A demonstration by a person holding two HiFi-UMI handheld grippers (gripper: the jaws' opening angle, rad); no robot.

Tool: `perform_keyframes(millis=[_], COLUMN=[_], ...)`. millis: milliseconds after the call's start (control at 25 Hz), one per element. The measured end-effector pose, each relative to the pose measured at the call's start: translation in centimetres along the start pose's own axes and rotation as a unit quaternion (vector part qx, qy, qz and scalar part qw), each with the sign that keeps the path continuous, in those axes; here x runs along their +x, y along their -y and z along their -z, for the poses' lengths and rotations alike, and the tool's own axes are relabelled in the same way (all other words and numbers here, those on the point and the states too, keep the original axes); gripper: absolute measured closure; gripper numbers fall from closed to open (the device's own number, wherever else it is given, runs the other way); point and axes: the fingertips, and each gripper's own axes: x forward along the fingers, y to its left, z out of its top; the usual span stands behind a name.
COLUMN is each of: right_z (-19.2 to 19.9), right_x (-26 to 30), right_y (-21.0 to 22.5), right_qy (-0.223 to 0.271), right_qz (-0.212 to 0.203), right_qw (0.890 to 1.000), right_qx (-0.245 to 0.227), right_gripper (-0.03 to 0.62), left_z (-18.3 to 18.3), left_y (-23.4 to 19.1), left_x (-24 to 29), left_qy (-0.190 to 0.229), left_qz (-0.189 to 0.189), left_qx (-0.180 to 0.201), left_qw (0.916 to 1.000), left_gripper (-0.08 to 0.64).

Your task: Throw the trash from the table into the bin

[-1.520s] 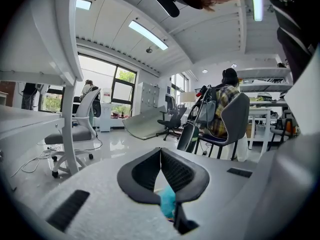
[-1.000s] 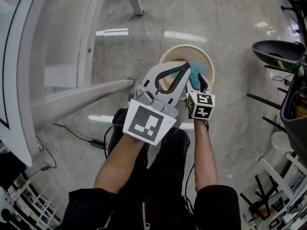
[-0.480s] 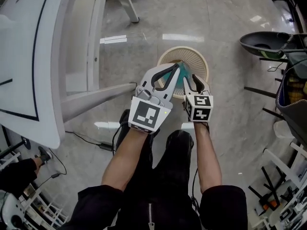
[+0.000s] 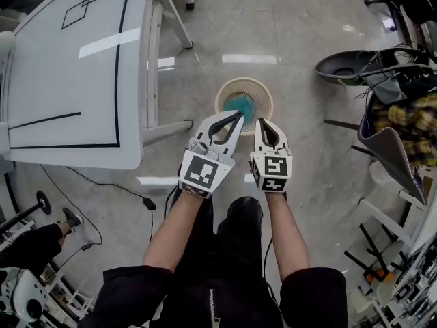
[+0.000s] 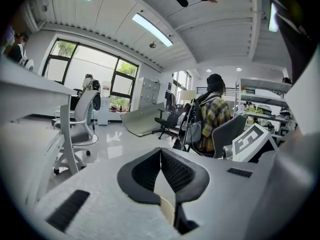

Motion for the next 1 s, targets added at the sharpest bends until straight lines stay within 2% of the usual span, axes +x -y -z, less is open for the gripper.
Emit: perform_keyframes(millis=[240,400,560,800,1000], right_z=[-11.7,-19.0,-25.1,-32.3,-36.0], right_x=[-7.4,-11.4,-13.5,-14.3,-14.7], right_y=[-1.8,-2.9,-3.8,-5.6,-5.8], right_qy=[0.005,0.006,0.021,0.057,0.085], right_qz=[-0.007,-0.007,-0.001,-0.003,0.009], right_qw=[1.000,0.999,0.998,0.997,0.995], right_qx=[0.029,0.044,0.056,0.054,0.055], right_gripper=[0.583,0.583,0.583,0.581,0.582], left_z=[-12.0,-19.0,-25.4,-30.5,-32.8], left_y=[1.1,0.7,-1.7,-4.1,-4.8], left_x=[-3.3,-5.0,-5.9,-6.3,-6.1], left_qy=[-0.003,-0.004,0.028,0.020,0.018], left_qz=[0.002,0.001,-0.004,0.022,0.041], left_qx=[-0.020,-0.052,-0.025,-0.019,0.001], left_qw=[0.9998,0.9986,0.9993,0.9994,0.9990], left_gripper=[0.552,0.551,0.552,0.552,0.551])
